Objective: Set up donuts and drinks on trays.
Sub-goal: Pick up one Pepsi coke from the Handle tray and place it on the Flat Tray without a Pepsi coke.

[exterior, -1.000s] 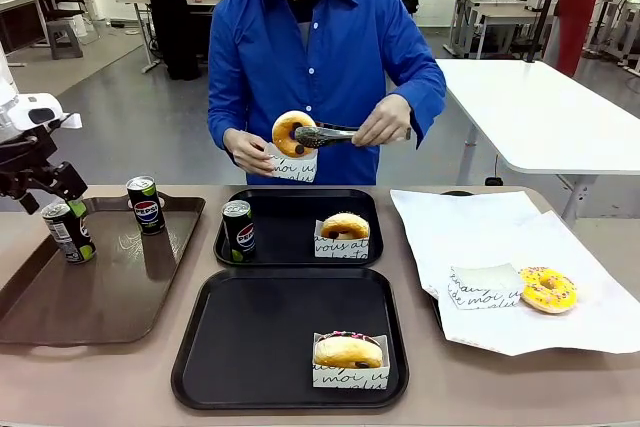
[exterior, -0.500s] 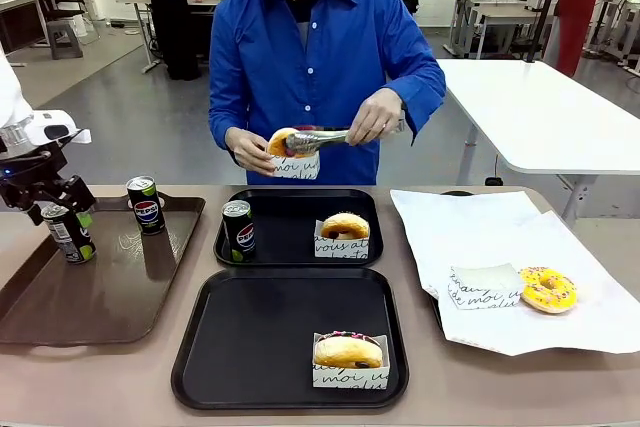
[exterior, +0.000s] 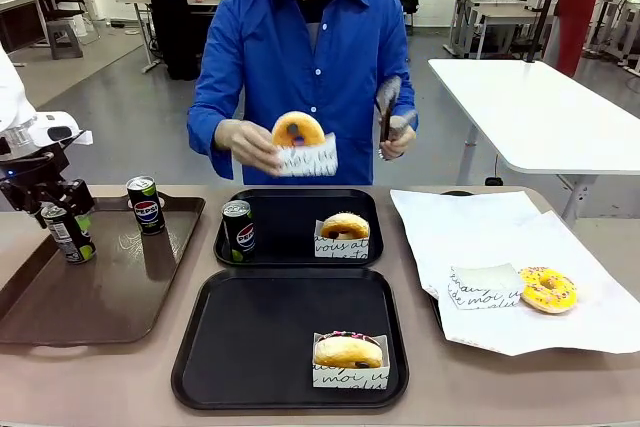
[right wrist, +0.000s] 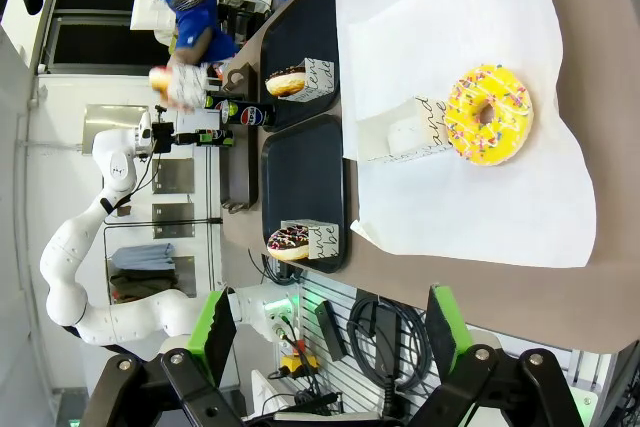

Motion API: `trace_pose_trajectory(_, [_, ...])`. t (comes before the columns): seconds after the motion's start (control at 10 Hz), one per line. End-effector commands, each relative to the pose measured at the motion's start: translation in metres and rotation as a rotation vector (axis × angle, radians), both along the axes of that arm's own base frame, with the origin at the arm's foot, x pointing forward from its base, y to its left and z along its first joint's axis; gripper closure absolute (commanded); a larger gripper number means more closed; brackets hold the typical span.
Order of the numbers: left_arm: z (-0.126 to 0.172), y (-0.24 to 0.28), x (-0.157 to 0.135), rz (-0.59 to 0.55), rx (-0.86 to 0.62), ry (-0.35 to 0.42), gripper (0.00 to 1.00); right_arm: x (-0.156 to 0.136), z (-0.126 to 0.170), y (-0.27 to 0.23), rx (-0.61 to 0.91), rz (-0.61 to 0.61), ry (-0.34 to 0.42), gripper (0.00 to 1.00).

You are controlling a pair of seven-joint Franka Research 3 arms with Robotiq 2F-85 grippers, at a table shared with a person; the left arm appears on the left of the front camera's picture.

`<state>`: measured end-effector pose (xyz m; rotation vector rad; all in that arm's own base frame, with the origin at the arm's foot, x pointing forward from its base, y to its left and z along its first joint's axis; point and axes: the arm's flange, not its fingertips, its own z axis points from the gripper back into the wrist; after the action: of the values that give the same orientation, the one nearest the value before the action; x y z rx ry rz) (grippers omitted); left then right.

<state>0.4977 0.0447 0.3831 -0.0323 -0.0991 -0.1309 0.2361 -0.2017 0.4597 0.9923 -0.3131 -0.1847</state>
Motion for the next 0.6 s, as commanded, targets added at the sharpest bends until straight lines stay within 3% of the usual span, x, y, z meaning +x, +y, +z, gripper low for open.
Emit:
trace_pose_trajectory(0.0, [0.001,-0.001,0.005,0.022,0.017,-0.002,0.58,-0.002,-0.002,0.002,0.0,0.002,0.001,0.0])
trace_pose_trajectory(0.1, [0.002,-0.001,0.005,0.03,0.02,0.0,1.0,-0.002,-0.002,0.002,0.0,0.002,0.001,0.0])
trace_pose_trajectory(0.3, [0.003,0.0,0.005,0.029,0.022,0.004,1.0,-0.002,-0.002,0.002,0.0,0.002,0.001,0.0])
trace_pose_trajectory(0.5, [0.03,0.001,-0.006,0.02,-0.031,0.041,0.96,-0.002,-0.002,0.002,0.0,0.002,0.001,0.0])
